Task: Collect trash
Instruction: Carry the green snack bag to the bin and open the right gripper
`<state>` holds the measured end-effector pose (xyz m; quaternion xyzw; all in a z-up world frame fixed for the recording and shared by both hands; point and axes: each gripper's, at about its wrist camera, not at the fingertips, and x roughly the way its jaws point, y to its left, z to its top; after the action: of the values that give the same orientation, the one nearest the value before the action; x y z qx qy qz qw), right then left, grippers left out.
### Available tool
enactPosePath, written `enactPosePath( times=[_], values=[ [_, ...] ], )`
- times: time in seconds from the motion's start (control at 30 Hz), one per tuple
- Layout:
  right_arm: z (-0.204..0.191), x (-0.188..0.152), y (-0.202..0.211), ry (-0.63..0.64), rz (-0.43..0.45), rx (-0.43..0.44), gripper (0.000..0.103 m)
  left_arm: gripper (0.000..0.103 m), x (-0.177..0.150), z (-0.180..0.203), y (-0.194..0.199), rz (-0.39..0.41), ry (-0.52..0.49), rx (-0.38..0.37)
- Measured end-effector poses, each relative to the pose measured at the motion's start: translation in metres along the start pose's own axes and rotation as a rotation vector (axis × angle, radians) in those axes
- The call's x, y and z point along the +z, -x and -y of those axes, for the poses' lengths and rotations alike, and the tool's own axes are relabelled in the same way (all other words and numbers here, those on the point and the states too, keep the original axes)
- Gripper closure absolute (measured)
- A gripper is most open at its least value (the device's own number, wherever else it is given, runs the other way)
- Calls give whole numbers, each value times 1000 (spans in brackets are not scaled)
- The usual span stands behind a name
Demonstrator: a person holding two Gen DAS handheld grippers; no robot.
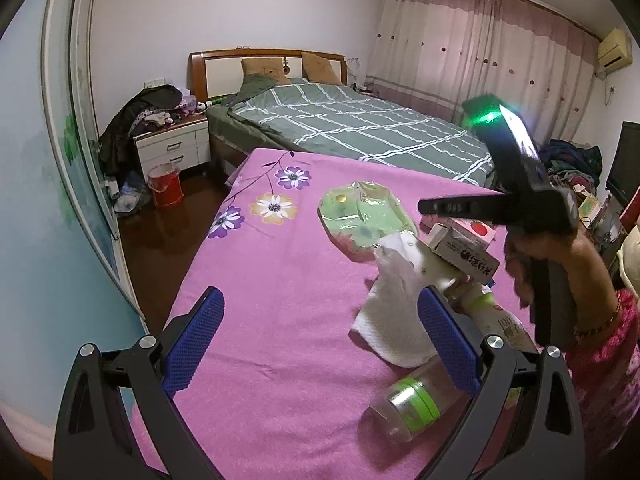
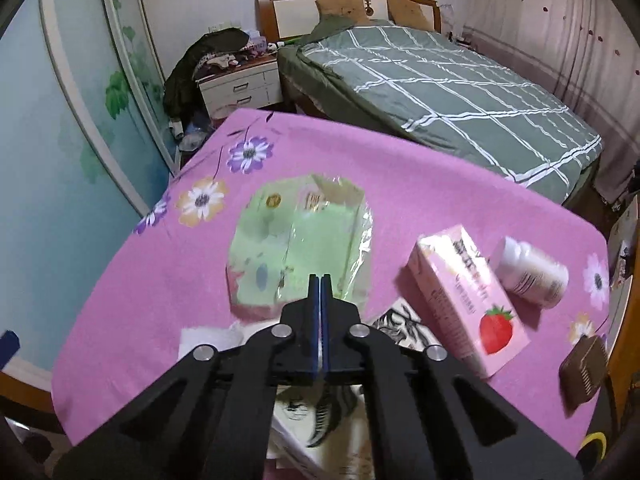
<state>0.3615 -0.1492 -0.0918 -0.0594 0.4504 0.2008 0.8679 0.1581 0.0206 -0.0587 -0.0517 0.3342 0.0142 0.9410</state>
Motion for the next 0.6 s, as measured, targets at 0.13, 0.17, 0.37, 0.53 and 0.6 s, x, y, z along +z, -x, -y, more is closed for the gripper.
enactPosePath(
  times=[0.13, 0.17, 0.37, 0.53, 0.6],
  values=[
    [9, 27, -10, -41, -29, 30, 43, 7, -1, 0, -1, -1, 2, -3],
    [12, 34, -16, -55, -41, 34, 38, 7, 0, 0, 0, -2, 2, -3],
    [20, 61, -75, -71, -203, -22, 38, 7, 1, -6, 1, -3, 10, 3],
    [21, 63, -106, -60, -315, -29, 68, 7, 2, -10, 5, 4, 16, 4],
    [21, 63, -111, -41, -335, -45, 92, 7, 1, -9, 7, 4, 18, 1]
  ],
)
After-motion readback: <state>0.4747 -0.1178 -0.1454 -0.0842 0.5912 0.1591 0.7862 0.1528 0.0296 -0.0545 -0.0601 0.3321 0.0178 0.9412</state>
